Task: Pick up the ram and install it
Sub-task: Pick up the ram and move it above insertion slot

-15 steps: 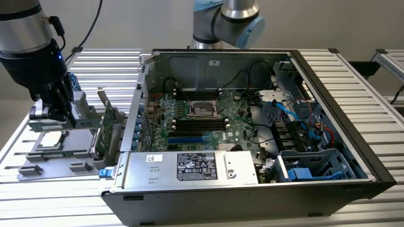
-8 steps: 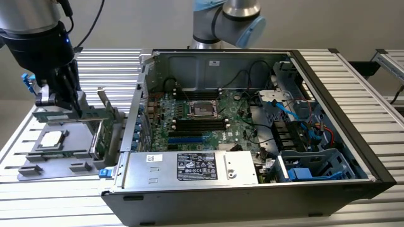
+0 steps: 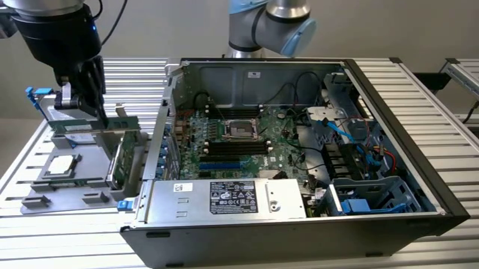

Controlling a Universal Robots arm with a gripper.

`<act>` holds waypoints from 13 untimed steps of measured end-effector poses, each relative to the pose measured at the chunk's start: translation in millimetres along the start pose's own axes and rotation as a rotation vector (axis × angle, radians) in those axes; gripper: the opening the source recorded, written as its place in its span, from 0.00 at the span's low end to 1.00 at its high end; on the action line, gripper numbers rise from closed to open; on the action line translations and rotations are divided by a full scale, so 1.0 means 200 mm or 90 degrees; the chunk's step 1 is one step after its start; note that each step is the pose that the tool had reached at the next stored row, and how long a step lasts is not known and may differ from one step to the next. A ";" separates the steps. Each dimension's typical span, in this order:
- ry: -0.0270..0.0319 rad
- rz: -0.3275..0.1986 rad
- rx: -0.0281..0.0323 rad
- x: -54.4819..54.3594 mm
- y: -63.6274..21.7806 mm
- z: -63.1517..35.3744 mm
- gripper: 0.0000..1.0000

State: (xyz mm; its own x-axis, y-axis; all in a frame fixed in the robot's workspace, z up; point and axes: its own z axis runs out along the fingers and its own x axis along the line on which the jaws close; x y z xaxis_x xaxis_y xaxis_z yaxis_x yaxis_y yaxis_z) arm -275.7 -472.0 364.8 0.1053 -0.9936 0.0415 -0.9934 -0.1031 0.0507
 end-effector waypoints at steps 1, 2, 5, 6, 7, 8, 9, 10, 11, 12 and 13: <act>-0.0001 0.000 0.0001 0.00 -0.018 -0.013 0.14; 0.0000 0.000 0.0000 0.00 -0.036 -0.025 0.14; 0.0000 0.000 0.0000 0.00 -0.092 -0.056 0.14; 0.0000 0.000 0.0000 0.01 -0.112 -0.066 0.14; 0.0000 0.000 0.0000 0.01 -0.131 -0.073 0.14; 0.0000 0.000 0.0000 0.01 -0.149 -0.080 0.14; 0.0000 0.000 0.0000 0.01 -0.167 -0.085 0.14; 0.0000 0.000 0.0000 0.01 -0.184 -0.090 0.14; 0.0000 0.000 0.0000 0.01 -0.201 -0.094 0.14; 0.0000 0.000 0.0000 0.01 -0.218 -0.097 0.14; 0.0000 0.000 0.0000 0.00 -0.235 -0.100 0.14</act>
State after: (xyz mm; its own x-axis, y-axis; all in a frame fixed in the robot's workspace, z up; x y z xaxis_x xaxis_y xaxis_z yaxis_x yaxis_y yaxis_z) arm -228.0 -467.1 382.4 0.1052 -0.9936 0.0415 -0.9934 -0.1031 0.0506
